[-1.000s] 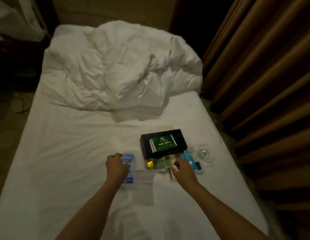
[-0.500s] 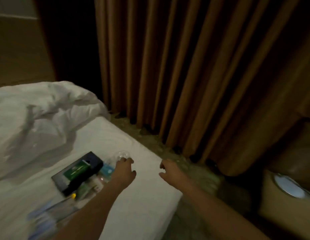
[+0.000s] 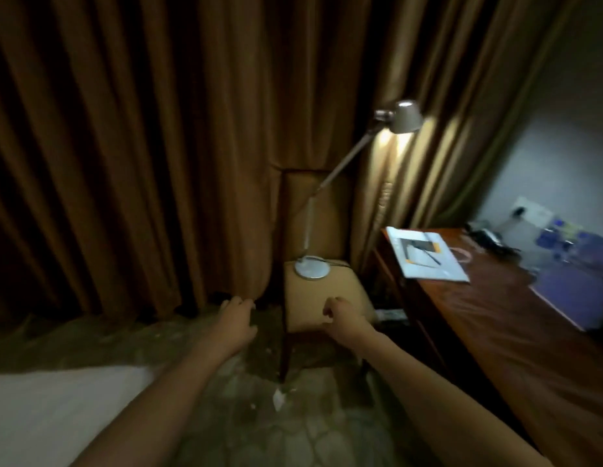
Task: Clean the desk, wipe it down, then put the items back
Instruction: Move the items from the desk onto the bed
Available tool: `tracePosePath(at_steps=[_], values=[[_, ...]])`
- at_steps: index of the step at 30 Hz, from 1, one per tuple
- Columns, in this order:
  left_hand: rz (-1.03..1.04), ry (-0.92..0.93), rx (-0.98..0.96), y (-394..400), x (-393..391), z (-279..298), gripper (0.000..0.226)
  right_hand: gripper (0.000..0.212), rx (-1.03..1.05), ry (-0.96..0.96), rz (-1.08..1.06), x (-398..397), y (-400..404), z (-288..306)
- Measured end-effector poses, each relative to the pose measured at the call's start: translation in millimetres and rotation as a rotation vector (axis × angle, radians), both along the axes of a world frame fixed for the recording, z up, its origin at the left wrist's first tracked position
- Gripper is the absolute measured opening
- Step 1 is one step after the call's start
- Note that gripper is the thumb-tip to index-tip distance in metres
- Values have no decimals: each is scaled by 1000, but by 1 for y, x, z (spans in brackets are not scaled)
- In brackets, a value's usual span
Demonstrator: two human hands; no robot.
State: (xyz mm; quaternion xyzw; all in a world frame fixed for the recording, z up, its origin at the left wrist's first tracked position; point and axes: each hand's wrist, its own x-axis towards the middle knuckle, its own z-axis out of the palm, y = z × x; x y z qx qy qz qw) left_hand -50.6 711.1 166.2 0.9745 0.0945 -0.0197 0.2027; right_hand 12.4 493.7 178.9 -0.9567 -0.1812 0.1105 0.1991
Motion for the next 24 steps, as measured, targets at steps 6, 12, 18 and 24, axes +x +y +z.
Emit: tracePosePath(at_steps=[6,12,18,24], values=[[-296,-10,10,-148,91,14,42,28,45,-16,-277,4,-159,-4],[-690,26,47,-287,143,-3,32,23,-5,55,-603,-4,-285,-27],[-970,51,119,-406,216,-14,41,31,-48,60,-859,30,-379,-34],[-1102,13,152,-497,313,-10,46,29,-18,18,-1093,82,-458,-34]])
